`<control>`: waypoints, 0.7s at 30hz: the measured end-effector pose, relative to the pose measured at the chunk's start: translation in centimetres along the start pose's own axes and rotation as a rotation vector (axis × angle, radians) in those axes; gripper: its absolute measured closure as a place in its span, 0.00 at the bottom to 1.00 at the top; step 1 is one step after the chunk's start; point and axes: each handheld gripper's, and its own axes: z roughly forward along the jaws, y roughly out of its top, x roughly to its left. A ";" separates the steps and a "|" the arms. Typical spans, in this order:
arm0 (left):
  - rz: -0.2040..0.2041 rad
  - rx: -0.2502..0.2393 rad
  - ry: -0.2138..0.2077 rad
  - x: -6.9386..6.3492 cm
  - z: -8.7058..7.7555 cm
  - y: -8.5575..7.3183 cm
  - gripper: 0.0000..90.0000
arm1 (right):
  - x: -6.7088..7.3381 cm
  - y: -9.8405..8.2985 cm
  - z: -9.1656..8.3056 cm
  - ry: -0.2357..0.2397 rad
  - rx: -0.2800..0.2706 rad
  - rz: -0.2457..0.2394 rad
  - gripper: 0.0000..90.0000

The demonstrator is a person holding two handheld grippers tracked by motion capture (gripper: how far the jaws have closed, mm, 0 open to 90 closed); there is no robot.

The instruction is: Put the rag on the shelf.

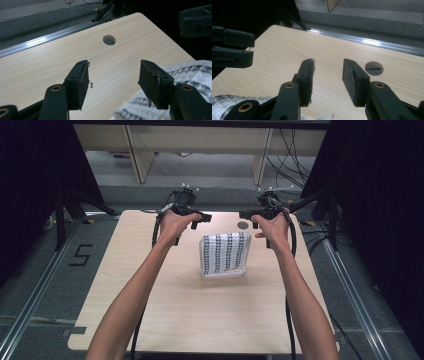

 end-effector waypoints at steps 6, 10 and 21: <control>-0.003 -0.002 -0.012 -0.1 -0.7 -0.1 0.42 | -0.2 0.0 -0.8 0.001 -0.009 -0.018 0.66; -0.003 -0.010 -0.025 -0.2 -1.3 -0.3 0.41 | -0.2 0.0 -1.4 -0.002 -0.009 -0.023 0.64; -0.009 -0.028 -0.050 0.0 -2.9 -1.1 0.39 | 0.0 -0.5 -2.2 -0.006 -0.016 -0.049 0.61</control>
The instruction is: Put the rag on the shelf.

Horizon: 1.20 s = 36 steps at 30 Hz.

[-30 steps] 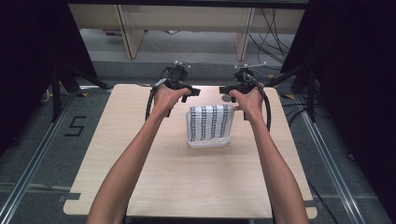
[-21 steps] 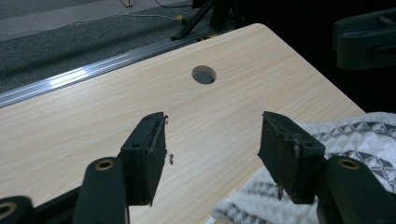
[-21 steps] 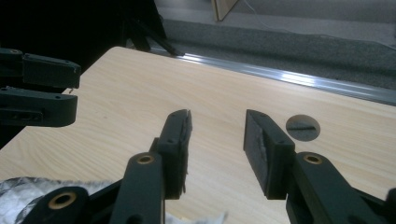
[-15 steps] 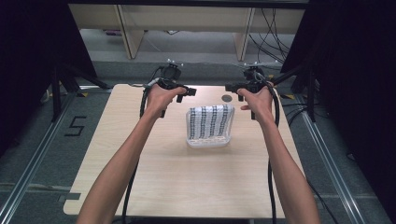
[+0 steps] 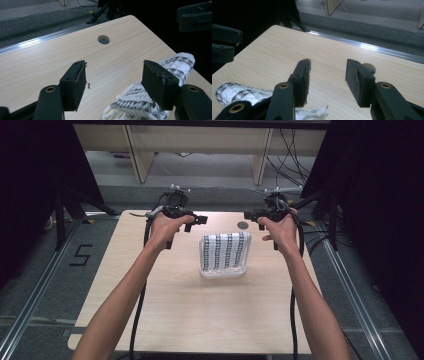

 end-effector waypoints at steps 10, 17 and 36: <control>0.001 -0.016 -0.034 -0.3 -1.3 -0.6 0.35 | -0.3 -0.7 -0.6 -0.002 0.000 0.002 0.56; 0.009 -0.012 -0.046 -0.5 -1.7 -1.2 0.34 | 0.1 -0.7 -1.0 -0.004 -0.006 -0.010 0.49; 0.044 -0.033 -0.065 -1.7 -3.9 -2.8 0.24 | 1.6 -1.2 -2.3 0.007 -0.014 -0.026 0.35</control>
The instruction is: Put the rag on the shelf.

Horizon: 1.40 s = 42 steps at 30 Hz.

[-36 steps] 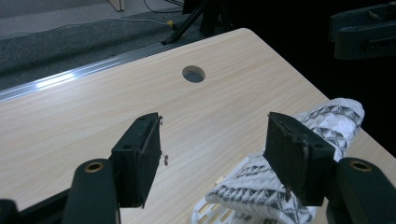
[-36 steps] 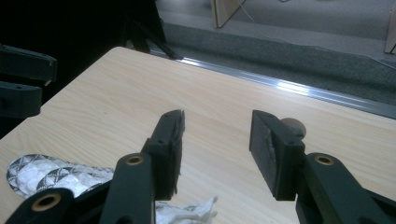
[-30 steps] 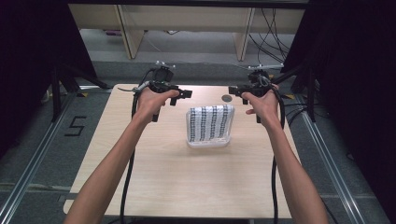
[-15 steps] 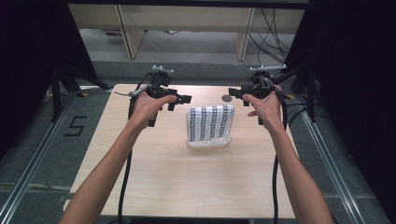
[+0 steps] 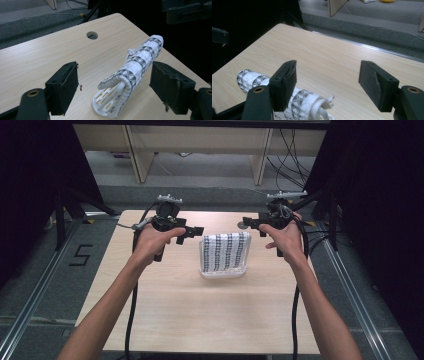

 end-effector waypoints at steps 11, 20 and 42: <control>-0.003 -0.033 -0.045 -0.5 -1.3 -1.9 0.24 | -0.2 -1.0 -0.9 0.015 -0.015 -0.002 0.36; 0.007 -0.035 -0.048 -0.9 -1.9 -4.0 0.24 | 0.0 -2.1 -1.9 0.028 -0.024 -0.014 0.36; 0.033 -0.071 -0.058 -1.9 -3.5 -7.7 0.24 | 1.1 -4.2 -3.1 0.049 -0.024 -0.066 0.36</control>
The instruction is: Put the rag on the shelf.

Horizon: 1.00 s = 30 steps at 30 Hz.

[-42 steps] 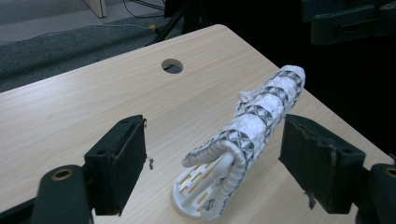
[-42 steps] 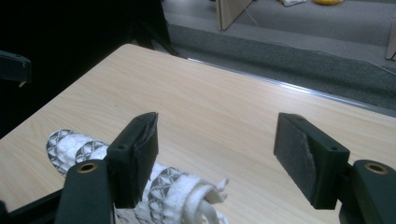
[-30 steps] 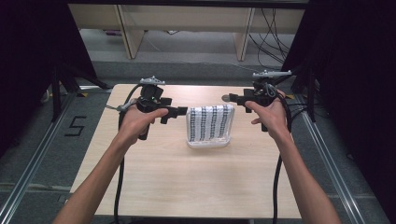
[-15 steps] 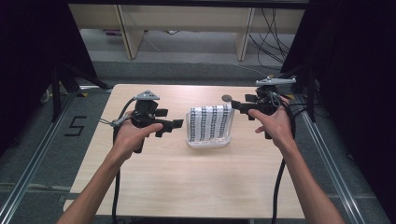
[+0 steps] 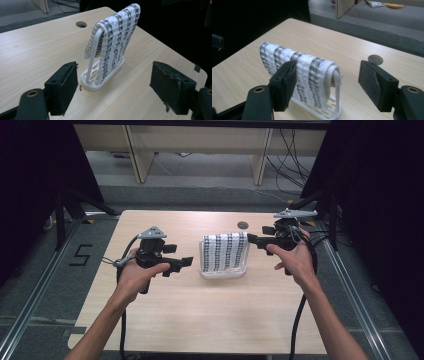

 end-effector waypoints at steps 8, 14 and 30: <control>0.004 -0.006 -0.014 -0.4 -0.6 -0.9 0.24 | 0.3 -0.5 -0.3 0.017 -0.011 0.005 0.36; 0.014 -0.004 -0.014 -1.0 -1.0 -1.4 0.24 | 0.6 -1.0 -0.6 0.021 -0.002 -0.005 0.35; 0.025 0.015 -0.026 -1.8 -1.5 -3.9 0.24 | 1.8 -2.8 -1.2 0.053 0.002 -0.016 0.35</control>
